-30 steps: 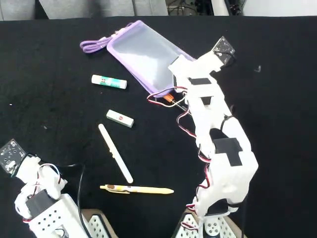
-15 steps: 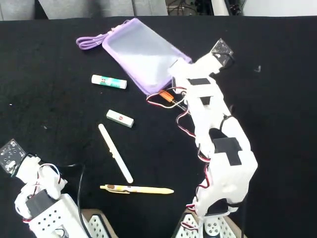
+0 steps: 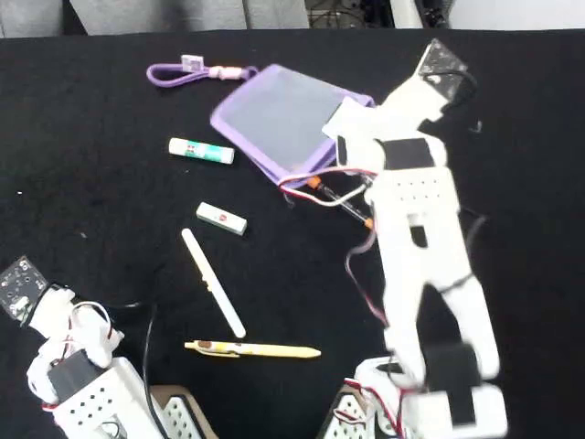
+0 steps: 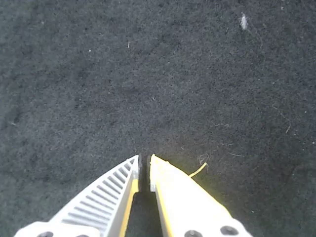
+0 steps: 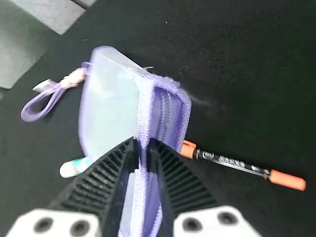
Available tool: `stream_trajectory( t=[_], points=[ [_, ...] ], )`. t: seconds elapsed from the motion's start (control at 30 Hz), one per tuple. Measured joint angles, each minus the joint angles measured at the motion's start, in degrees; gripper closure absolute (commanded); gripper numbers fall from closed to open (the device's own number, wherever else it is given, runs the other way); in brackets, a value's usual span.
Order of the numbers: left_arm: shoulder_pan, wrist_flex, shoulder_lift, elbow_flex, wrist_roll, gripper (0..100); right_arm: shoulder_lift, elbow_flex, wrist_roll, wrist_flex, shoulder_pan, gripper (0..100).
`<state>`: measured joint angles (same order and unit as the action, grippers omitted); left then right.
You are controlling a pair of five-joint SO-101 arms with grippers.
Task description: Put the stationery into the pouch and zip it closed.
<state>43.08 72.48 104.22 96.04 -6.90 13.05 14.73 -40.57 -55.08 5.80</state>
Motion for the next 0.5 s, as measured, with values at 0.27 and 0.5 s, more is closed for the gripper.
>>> stream_trajectory(
  t=[0.27, 0.5],
  points=[
    [0.0, 0.0, 0.0, 0.0, 0.0, 95, 17.4, 0.0, 12.2, -20.9, -2.5, 98.8],
    [0.0, 0.0, 0.0, 0.0, 0.0, 95, 25.9, 11.2, 19.3, -19.1, -10.7, 98.8]
  ],
)
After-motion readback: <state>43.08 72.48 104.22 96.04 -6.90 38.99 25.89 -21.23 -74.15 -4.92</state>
